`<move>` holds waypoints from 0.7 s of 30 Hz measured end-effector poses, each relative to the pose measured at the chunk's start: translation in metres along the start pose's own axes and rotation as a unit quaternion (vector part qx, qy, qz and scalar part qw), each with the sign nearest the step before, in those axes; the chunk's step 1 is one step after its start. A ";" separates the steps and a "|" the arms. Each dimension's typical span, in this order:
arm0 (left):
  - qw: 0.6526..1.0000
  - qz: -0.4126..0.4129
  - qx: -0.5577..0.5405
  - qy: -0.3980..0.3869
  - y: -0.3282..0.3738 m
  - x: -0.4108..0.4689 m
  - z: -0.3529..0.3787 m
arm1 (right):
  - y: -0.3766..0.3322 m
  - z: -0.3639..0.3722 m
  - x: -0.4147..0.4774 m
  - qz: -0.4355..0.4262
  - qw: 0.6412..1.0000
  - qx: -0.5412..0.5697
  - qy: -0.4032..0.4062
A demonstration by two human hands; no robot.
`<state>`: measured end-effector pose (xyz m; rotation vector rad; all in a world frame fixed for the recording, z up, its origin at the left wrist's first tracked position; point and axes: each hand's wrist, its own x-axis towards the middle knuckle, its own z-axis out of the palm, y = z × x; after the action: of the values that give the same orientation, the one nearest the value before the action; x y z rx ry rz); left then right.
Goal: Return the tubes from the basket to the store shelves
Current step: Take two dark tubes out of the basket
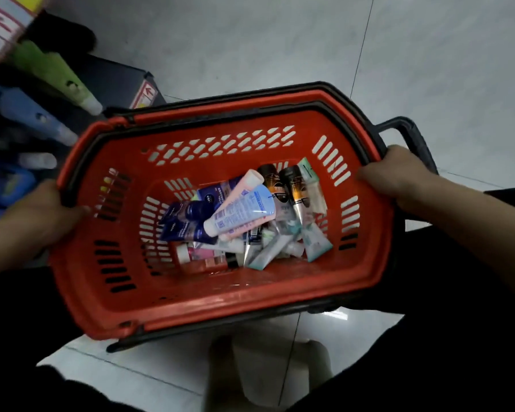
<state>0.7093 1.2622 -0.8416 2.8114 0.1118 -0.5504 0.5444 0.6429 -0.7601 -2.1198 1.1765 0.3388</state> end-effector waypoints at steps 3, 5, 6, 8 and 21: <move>1.000 -0.017 0.007 0.009 0.160 -0.044 0.022 | 0.001 0.006 -0.013 -0.063 0.987 -0.107 0.106; 0.993 0.037 0.065 0.087 0.201 -0.070 0.020 | -0.008 0.011 -0.020 -0.202 0.946 -0.166 0.191; 0.983 0.085 0.085 0.140 0.232 -0.091 0.015 | -0.014 0.014 -0.020 -0.260 0.934 -0.158 0.189; 0.962 0.200 0.089 0.161 0.273 -0.106 0.021 | -0.028 0.025 -0.017 -0.288 0.942 -0.142 0.097; 0.877 0.421 0.206 -0.110 0.411 -0.041 0.163 | 0.000 0.123 0.034 0.268 0.895 0.208 -0.289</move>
<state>0.6652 0.8215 -0.8677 2.7415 -1.3436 -0.7026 0.5747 0.7035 -0.8682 -1.1725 1.2949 0.8186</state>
